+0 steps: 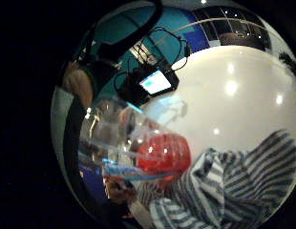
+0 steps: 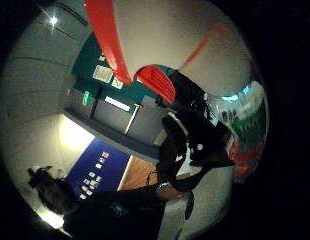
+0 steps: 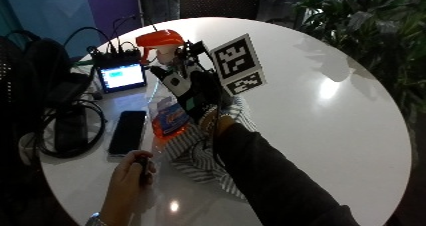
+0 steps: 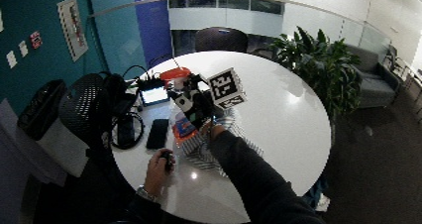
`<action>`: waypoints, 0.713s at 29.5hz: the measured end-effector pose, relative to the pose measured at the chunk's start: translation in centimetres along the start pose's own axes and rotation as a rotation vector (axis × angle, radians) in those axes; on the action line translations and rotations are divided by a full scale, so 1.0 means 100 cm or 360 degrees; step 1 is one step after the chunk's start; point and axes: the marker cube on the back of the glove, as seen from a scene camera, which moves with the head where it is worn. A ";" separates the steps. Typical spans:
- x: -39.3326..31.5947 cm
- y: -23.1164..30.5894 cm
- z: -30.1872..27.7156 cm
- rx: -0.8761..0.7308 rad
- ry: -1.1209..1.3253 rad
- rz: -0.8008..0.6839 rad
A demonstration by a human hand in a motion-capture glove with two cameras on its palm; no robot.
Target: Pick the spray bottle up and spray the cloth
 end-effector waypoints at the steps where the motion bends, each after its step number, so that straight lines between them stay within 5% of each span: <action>1: -0.002 0.000 -0.001 -0.0008 0.0017 0.0000; 13: -0.024 0.041 -0.050 -0.0269 0.0693 -0.0280; 21: -0.040 0.096 -0.071 -0.0712 0.0949 -0.0456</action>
